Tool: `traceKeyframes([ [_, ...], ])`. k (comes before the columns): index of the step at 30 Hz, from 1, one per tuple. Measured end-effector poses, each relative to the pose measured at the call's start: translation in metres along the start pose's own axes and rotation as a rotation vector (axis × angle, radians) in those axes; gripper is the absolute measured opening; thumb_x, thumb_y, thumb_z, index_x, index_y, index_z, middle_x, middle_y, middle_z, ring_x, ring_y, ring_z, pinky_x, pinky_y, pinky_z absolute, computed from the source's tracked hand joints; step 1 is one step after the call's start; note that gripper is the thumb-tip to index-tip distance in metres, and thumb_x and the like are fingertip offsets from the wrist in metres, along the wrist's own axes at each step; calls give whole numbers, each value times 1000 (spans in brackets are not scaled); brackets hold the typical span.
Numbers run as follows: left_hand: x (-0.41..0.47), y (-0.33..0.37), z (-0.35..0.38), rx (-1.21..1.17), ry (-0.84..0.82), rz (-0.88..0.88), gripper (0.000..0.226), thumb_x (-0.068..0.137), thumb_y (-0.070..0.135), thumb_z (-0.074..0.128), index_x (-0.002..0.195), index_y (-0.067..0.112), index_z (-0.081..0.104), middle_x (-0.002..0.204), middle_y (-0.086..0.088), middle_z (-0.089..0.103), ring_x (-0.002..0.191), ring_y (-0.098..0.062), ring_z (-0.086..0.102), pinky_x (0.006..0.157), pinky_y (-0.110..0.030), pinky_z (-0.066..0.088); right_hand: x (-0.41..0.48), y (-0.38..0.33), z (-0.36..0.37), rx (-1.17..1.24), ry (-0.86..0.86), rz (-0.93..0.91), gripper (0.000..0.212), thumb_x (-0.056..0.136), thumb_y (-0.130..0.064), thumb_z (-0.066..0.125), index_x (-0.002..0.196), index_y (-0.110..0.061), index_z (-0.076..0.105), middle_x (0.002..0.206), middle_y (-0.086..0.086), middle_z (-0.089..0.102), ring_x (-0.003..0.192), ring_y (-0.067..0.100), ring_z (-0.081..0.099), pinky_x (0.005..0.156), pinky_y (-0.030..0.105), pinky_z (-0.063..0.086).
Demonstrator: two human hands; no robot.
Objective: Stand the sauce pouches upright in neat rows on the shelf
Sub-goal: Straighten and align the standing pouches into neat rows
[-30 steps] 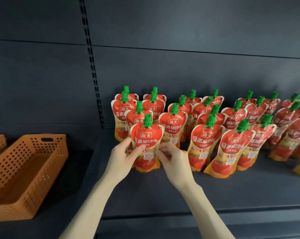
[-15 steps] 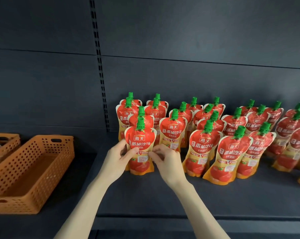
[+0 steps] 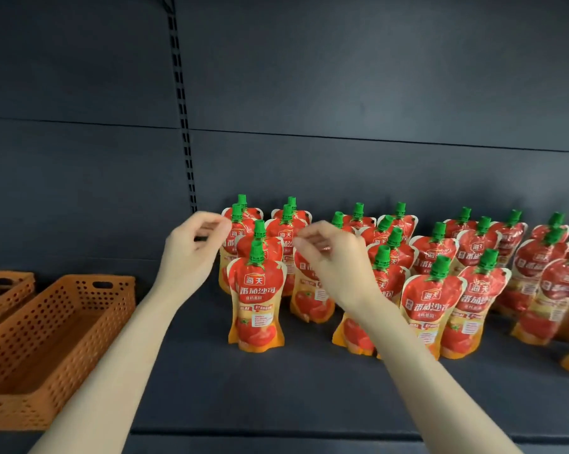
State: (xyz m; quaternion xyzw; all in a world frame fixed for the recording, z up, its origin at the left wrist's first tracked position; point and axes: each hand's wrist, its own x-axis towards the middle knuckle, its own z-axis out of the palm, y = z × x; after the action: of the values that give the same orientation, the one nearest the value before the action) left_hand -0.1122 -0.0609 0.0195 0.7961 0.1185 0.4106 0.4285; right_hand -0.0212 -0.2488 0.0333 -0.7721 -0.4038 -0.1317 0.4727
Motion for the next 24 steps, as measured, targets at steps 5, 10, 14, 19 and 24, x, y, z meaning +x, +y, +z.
traceKeyframes([
  [5, 80, -15, 19, 149, -81, -30, 27, 88, 27, 60, 112, 14, 62, 112, 1, 62, 105, -12, 57, 86, -21, 43, 79, 2, -12, -97, -82, 29, 23, 88, -19, 63, 108, -10, 66, 101, 1, 69, 89, 8, 63, 82, 12, 45],
  [10, 137, -45, 32, 232, -294, -112, 40, 85, 33, 65, 118, 12, 58, 116, -2, 61, 109, -15, 56, 93, -27, 41, 144, 37, 2, -273, -308, 207, 38, 86, -26, 65, 121, -11, 59, 121, 5, 64, 111, 17, 59, 89, 18, 39],
  [14, 154, -65, 37, 191, -391, -161, 31, 84, 34, 66, 109, 16, 63, 107, -2, 66, 100, -13, 61, 88, -29, 47, 174, 57, 15, -333, -501, 264, 38, 87, -28, 64, 121, -13, 58, 121, 4, 63, 107, 17, 58, 92, 24, 41],
  [19, 162, -72, 31, 64, -605, -273, 19, 86, 35, 62, 98, 22, 70, 91, 4, 73, 86, -8, 68, 79, -23, 51, 190, 70, 25, -267, -663, 308, 32, 89, -27, 62, 117, -11, 61, 115, 4, 66, 101, 15, 62, 91, 28, 50],
  [24, 165, -76, 28, -35, -682, -294, 20, 87, 31, 60, 99, 19, 71, 90, 3, 74, 85, -8, 70, 77, -20, 52, 192, 79, 25, -243, -744, 302, 23, 92, -23, 56, 110, -12, 64, 104, 5, 69, 97, 18, 65, 90, 36, 54],
])
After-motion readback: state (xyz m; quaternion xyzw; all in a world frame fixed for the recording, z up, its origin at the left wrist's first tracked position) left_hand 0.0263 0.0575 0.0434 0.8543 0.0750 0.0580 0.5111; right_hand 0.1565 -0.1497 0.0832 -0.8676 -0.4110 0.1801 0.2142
